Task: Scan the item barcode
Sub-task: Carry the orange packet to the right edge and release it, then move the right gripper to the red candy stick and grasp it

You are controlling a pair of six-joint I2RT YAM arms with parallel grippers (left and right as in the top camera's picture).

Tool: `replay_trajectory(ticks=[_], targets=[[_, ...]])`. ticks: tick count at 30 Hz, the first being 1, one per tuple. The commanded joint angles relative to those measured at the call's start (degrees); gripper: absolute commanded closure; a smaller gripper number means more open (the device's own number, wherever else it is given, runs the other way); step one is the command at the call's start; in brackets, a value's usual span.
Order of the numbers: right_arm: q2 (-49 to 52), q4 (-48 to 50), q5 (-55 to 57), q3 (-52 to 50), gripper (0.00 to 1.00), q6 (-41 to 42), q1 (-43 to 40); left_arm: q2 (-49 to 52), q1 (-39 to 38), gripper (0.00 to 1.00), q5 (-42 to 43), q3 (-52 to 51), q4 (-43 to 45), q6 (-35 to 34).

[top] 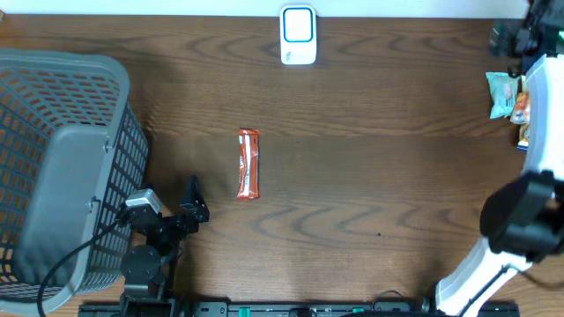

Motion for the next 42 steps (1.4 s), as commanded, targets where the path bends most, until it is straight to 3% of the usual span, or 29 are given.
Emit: replay_trajectory(ticks=[1,4,6,11,15,18,22,25,30,35,42], targets=[[-3.7,-0.9,-31.6,0.3,0.01,8.9,4.9,-0.2,0.2,0.02,-0.5,-1.4,-1.8,-0.1],[-4.0,-1.7,-49.2,0.3,0.01,11.8,9.5,-0.2,0.2,0.02,-0.6,-1.4,-1.8,-0.1],[-3.3,-2.1,-54.8,0.2,0.01,13.9,12.8,-0.2,0.2,0.02,-0.5,-1.4,-1.8,-0.1],[0.8,-9.8,-54.1,0.1,0.02,15.0,25.4,-0.2,0.2,0.02,-0.5,-1.4,-1.8,-0.1],[5.9,-13.2,-44.1,0.1,0.37,15.0,35.7,-0.2,0.2,0.02,-0.6,-1.4,-1.8,-0.1],[10.3,-14.1,-38.0,0.1,0.49,15.0,42.6,-0.2,0.2,0.02,-0.5,-1.4,-1.8,-0.1],[14.9,-14.2,-32.4,0.1,0.81,15.0,49.6,-0.2,0.2,0.02,-0.5,-1.4,-1.8,-0.1],[17.0,-16.0,-28.7,0.1,0.97,15.1,53.0,-0.2,0.2,0.02,-0.6,-1.4,-1.8,-0.1],[17.8,-21.1,-21.6,0.1,0.99,16.4,55.5,-0.2,0.2,0.02,-0.6,-1.4,-1.8,-0.1],[18.7,-21.0,-21.6,-0.1,0.93,16.3,56.7,-0.2,0.2,0.02,-0.6,-1.4,-1.8,-0.1],[22.9,-20.9,-21.8,-0.1,0.99,16.9,57.8,-0.2,0.2,0.02,-0.5,-1.4,-1.8,-0.1]])
